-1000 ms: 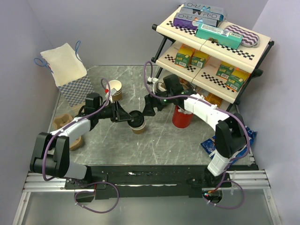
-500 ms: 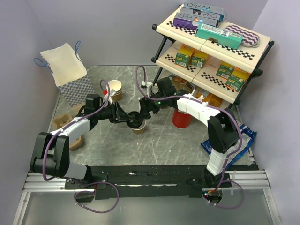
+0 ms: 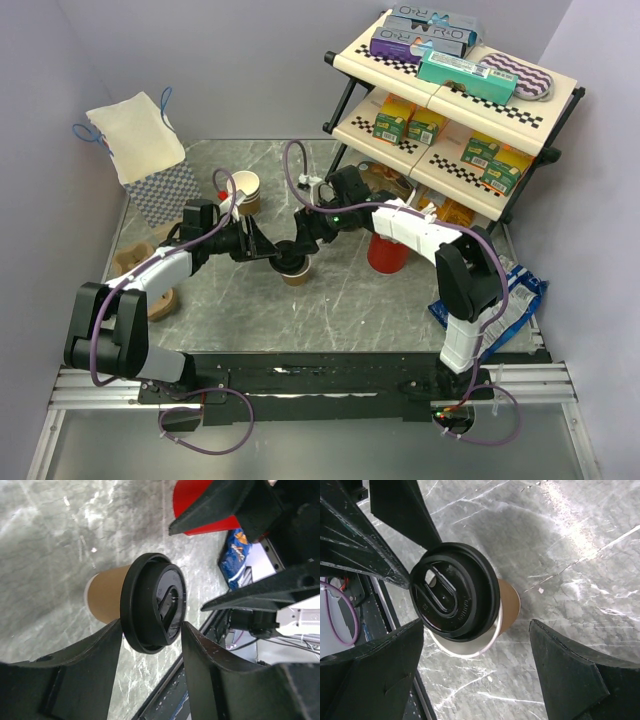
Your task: Pack the takeout coffee
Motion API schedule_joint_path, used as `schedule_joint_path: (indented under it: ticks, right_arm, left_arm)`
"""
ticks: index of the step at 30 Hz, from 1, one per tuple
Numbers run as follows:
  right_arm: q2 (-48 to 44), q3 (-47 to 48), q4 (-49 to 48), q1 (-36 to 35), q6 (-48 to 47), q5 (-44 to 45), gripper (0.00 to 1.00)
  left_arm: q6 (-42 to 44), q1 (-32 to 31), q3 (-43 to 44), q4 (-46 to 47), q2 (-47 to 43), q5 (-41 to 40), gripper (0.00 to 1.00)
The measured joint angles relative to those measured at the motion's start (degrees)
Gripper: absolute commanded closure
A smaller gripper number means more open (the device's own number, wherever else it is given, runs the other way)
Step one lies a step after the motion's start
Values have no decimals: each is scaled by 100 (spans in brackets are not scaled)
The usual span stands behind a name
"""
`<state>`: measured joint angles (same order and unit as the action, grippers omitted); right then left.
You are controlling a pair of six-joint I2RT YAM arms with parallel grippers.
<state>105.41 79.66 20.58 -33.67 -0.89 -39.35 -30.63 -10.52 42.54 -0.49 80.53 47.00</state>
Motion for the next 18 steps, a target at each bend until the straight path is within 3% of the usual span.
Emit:
schedule_joint_path:
  ticks: [18]
  right_arm:
    - [79, 90, 37, -107, 111, 328, 9]
  left_arm:
    - [278, -304, 177, -157, 79, -249, 42]
